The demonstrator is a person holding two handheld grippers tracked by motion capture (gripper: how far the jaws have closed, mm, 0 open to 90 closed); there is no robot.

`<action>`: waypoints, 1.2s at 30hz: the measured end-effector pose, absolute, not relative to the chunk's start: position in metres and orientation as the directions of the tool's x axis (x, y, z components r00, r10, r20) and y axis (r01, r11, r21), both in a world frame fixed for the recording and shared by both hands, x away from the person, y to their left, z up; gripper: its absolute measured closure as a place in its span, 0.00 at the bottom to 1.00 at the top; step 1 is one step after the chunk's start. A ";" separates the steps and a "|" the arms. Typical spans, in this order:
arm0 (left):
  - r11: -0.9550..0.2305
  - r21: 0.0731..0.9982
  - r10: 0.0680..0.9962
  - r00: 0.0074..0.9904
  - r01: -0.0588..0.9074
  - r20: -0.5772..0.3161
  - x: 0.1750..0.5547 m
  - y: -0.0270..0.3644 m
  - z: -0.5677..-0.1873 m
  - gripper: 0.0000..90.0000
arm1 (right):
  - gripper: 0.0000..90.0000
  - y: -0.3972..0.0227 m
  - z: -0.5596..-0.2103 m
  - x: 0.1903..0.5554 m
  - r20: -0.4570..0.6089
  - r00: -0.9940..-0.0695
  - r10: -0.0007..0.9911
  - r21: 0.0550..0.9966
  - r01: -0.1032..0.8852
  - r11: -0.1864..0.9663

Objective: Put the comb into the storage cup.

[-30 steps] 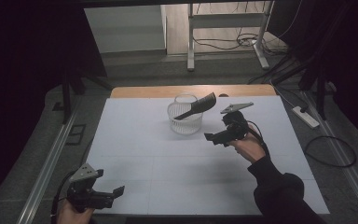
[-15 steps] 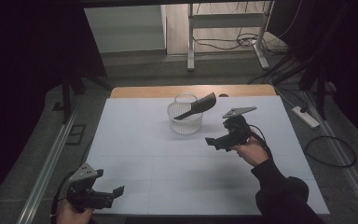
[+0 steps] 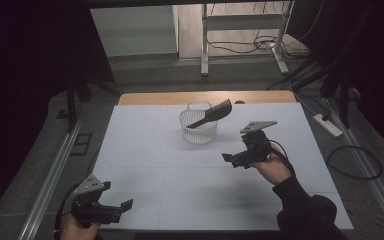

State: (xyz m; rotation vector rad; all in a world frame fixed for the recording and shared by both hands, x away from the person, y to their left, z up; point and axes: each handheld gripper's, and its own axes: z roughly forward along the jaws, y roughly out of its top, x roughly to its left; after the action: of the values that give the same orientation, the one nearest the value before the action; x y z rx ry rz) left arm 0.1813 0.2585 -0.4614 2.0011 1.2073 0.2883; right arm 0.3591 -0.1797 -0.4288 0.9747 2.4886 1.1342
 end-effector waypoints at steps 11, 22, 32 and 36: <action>-0.257 0.709 0.830 0.526 0.656 -0.187 0.181 0.259 -0.461 0.00 | 0.01 -0.187 -0.425 0.350 0.052 -0.743 0.667 0.752 0.469 0.464; -0.256 0.709 0.829 0.526 0.657 -0.188 0.181 0.259 -0.461 0.00 | 0.01 -0.197 -0.425 0.340 0.053 -0.726 0.685 0.734 0.493 0.466; -0.255 0.710 0.829 0.526 0.657 -0.189 0.181 0.259 -0.461 0.00 | 0.00 -0.210 -0.428 0.330 0.046 -0.714 0.698 0.734 0.498 0.462; -0.254 0.709 0.829 0.525 0.657 -0.190 0.181 0.259 -0.461 0.00 | 0.00 -0.217 -0.430 0.325 0.050 -0.707 0.705 0.730 0.508 0.458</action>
State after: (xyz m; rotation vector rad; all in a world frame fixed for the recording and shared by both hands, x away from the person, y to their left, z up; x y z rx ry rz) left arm 0.1814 0.2590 -0.4614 1.9974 1.2079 0.2848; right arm 0.3253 -0.2168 -0.4298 1.0443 2.4498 1.0934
